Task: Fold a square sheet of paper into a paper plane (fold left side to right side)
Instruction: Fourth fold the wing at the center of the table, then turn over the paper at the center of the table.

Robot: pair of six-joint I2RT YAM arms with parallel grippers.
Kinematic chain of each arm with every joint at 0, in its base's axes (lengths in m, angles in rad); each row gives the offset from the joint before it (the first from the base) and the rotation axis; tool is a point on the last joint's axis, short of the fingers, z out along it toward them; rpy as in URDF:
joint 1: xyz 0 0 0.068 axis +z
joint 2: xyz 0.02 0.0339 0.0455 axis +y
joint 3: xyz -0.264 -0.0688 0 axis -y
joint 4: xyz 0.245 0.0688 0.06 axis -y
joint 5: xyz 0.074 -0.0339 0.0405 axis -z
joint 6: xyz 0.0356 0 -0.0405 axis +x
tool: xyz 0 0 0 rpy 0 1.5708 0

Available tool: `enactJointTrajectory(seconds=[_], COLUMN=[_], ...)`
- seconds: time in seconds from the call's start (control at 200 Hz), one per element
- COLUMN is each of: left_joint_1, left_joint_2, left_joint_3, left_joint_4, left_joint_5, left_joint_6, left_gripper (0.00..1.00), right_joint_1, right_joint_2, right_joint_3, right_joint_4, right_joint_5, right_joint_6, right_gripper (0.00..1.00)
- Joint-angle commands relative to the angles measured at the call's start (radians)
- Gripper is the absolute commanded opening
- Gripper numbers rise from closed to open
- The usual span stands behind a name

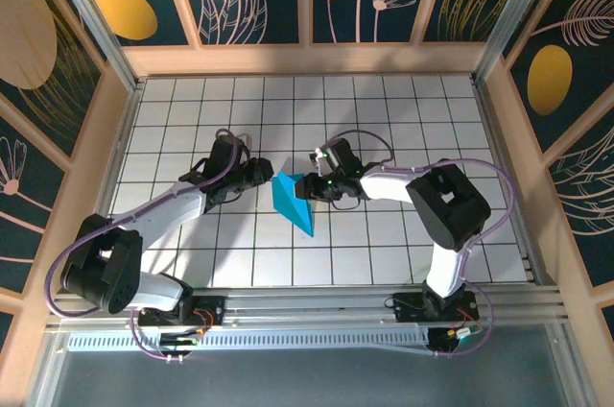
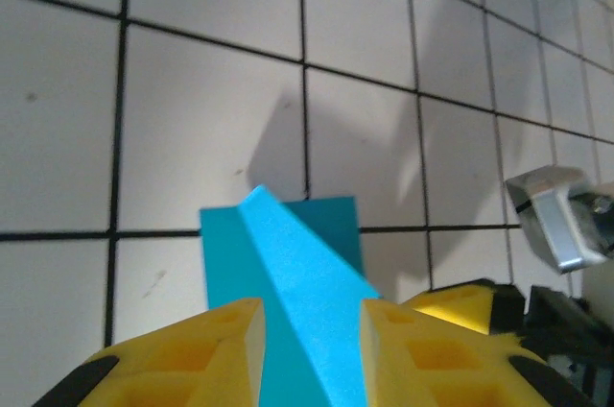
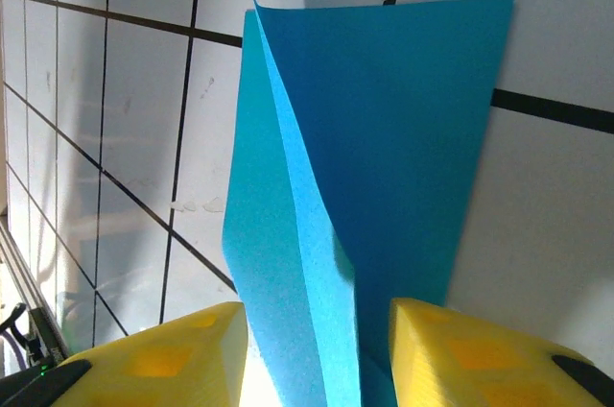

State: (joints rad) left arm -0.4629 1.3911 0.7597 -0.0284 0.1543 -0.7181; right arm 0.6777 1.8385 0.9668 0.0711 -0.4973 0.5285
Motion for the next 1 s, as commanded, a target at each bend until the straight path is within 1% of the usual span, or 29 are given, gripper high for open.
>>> enactJointTrajectory(seconds=[0.0,0.125,0.175,0.25,0.295,0.385,0.475,0.541,0.576,0.586,0.611,0.681,0.761,0.866,0.936,0.996], left_joint_1=[0.004,0.004,0.005,0.006,0.007,0.012,0.017,0.019,0.021,0.021,0.021,0.023,0.023,0.023,0.023,0.020], left_joint_2=[-0.058,-0.096,-0.108,-0.120,-0.128,-0.154,-0.196,-0.225,-0.237,-0.240,-0.246,-0.249,-0.229,-0.172,-0.130,-0.098], left_joint_3=[-0.024,-0.030,-0.028,-0.016,-0.008,0.004,0.005,0.006,0.010,0.011,0.018,0.037,0.063,0.089,0.108,0.134], left_joint_4=[-0.015,-0.009,-0.008,-0.008,-0.003,0.032,0.113,0.189,0.231,0.242,0.264,0.345,0.443,0.618,0.708,0.730], left_joint_5=[-0.069,-0.090,-0.091,-0.084,-0.074,-0.041,0.020,0.073,0.105,0.114,0.136,0.211,0.325,0.479,0.544,0.581], left_joint_6=[-0.015,-0.027,-0.029,-0.035,-0.042,-0.059,-0.077,-0.089,-0.095,-0.098,-0.103,-0.117,-0.145,-0.227,-0.280,-0.293], left_gripper=[0.34,0.43,0.48,0.54,0.58,0.64,0.68,0.71,0.71,0.71,0.72,0.72,0.71,0.69,0.67,0.64], right_joint_1=[0.012,0.009,0.004,-0.008,-0.017,-0.043,-0.084,-0.122,-0.125,-0.149,-0.171,-0.217,-0.264,-0.309,-0.318,-0.317], right_joint_2=[0.027,0.015,-0.009,-0.057,-0.092,-0.172,-0.262,-0.332,-0.368,-0.378,-0.403,-0.473,-0.541,-0.592,-0.607,-0.608], right_joint_3=[0.039,0.034,0.018,-0.003,-0.016,-0.043,-0.077,-0.108,-0.125,-0.128,-0.141,-0.177,-0.216,-0.251,-0.258,-0.254], right_joint_4=[-0.001,0.003,0.013,0.025,0.030,0.046,0.087,0.132,0.162,0.171,0.193,0.285,0.415,0.567,0.632,0.659], right_joint_5=[-0.003,-0.011,-0.010,-0.011,-0.010,-0.013,-0.035,-0.065,-0.089,-0.097,-0.116,-0.176,-0.246,-0.335,-0.377,-0.409], right_joint_6=[-0.037,-0.047,-0.048,-0.053,-0.058,-0.067,-0.065,-0.050,-0.038,-0.034,-0.022,0.022,0.094,0.197,0.246,0.278], right_gripper=[0.42,0.26,0.19,0.05,0.00,0.00,0.00,0.00,0.00,0.00,0.00,0.00,0.00,0.00,0.00,0.00])
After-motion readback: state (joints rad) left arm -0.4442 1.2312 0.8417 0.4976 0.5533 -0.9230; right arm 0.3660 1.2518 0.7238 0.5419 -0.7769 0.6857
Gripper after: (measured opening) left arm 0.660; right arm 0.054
